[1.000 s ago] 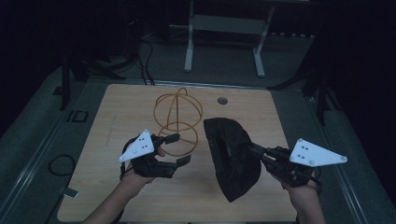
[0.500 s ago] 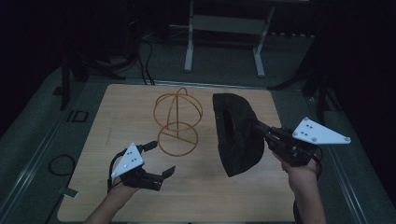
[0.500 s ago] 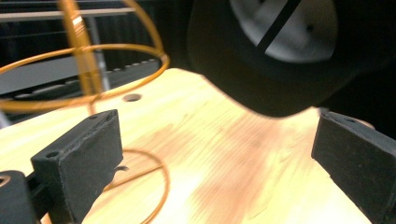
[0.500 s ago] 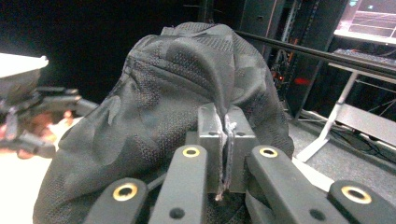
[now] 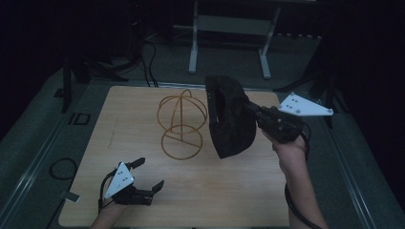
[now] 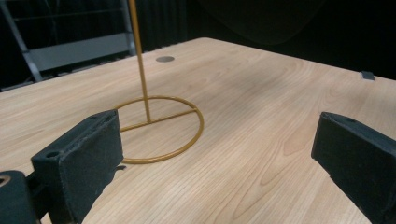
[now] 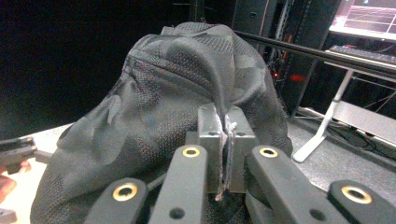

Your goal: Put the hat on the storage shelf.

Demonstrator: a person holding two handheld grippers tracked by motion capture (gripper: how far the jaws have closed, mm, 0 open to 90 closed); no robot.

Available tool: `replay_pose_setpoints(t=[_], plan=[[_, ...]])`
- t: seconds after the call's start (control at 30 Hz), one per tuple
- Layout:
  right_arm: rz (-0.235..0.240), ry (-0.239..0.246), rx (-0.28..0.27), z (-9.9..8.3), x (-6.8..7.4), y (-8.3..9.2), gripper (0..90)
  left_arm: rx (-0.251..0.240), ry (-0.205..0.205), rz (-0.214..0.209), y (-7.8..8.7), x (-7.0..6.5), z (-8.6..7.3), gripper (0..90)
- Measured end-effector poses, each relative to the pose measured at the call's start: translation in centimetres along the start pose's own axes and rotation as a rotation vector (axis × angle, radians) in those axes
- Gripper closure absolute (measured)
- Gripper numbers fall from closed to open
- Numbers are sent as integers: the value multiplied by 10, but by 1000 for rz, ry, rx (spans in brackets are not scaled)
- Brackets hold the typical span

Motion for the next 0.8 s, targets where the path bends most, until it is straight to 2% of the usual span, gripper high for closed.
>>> replay_pose_setpoints(t=[0.13,0.17,0.37,0.4,0.43,0.6,0.63,0.8], plan=[[1,-9,5,3,-2,-13,878,-15,9,21,4,2,-4,24],[5,-15,10,4,-2,-24,879,-15,19,30,6,4,-6,24],[33,-24,24,6,5,-51,878,-25,38,40,10,9,-9,25],[33,-24,24,6,5,-51,878,-25,38,40,10,9,-9,24],[41,-26,39,4,9,-61,878,-31,45,44,10,10,-9,24],[53,-21,71,-2,14,-77,878,-35,49,45,12,12,-10,25],[63,-21,84,-6,16,-86,878,-38,55,43,12,13,-10,25],[81,-28,99,-11,22,-100,878,-31,59,40,12,14,-13,25]])
Point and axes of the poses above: each handheld gripper's, and its own axes: y roughly backward along the jaws, z roughly out of its top, x roughly to its left, the point moved 6 cm from there along -y, roughly forward along the jaws, and after that the axes turned 12 degrees about -x, right-handed, at the moved point
